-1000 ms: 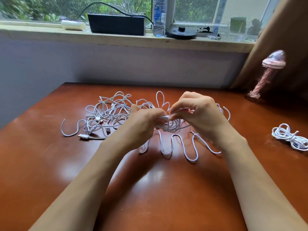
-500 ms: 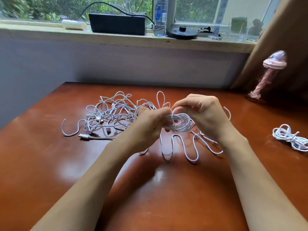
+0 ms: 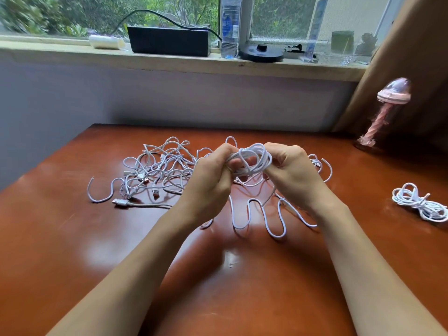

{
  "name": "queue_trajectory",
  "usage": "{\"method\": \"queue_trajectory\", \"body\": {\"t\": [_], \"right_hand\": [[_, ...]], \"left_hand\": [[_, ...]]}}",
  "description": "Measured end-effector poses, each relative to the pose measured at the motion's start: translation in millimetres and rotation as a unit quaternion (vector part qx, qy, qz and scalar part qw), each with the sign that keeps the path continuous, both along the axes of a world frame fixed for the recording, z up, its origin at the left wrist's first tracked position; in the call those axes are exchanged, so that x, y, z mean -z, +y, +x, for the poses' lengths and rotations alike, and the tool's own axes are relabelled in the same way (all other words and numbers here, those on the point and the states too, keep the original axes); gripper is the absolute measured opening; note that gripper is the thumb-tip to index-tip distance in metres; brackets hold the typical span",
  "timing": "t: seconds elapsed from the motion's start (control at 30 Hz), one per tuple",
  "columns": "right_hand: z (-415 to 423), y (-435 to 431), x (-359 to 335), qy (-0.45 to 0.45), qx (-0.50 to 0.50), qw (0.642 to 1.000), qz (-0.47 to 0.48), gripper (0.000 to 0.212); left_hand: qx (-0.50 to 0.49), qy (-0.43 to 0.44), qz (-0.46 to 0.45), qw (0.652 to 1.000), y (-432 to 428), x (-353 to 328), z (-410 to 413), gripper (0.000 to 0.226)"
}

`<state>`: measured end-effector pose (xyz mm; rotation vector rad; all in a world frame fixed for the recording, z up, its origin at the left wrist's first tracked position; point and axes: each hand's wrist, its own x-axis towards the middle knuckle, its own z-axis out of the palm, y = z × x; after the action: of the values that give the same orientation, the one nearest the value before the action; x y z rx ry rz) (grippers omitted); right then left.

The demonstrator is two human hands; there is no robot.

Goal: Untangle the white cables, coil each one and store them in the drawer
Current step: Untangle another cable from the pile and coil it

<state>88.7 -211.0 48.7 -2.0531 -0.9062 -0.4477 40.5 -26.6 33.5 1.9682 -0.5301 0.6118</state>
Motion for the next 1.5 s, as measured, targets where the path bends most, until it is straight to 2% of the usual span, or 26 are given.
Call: {"method": "queue_trajectory", "body": {"t": [0.4,0.63,0.8,0.97,1.13,1.27,1.37,1.5], "right_hand": [[-4,17,9,0.072,-0.01,0.997,0.011,0.012],[-10,25,10,0.11,-0.001,0.993,0.037,0.011],[-17,29,8,0.121,-0.007,0.993,0.001,0.011],[-21,31,7,0.081,-0.001,0.996,-0.045,0.013],[-18,31,7,-0.006,0.006,0.995,-0.104,0.012],[-14,27,11,-0.06,0.036,0.983,-0.169,0.026],[-15,27,12,-0.104,0.061,0.971,-0.205,0.022],[-16,28,10,-0.204,0.133,0.95,-0.196,0.016]], "left_hand": [[-0.13,0.014,-0.082,0.988,-3,-2,1,0.022],[-0.173,-0.027,-0.073,0.982,1,1,5,0.015],[-0.188,-0.019,-0.09,0.978,2,2,6,0.016],[-0.214,-0.025,-0.072,0.974,9,4,9,0.009],[-0.252,-0.082,0.028,0.964,16,7,12,0.011],[-0.285,-0.099,0.141,0.943,15,10,14,0.007],[-0.301,-0.096,0.182,0.931,16,11,14,0.018],[-0.302,-0.096,0.228,0.921,16,10,14,0.03]]}}
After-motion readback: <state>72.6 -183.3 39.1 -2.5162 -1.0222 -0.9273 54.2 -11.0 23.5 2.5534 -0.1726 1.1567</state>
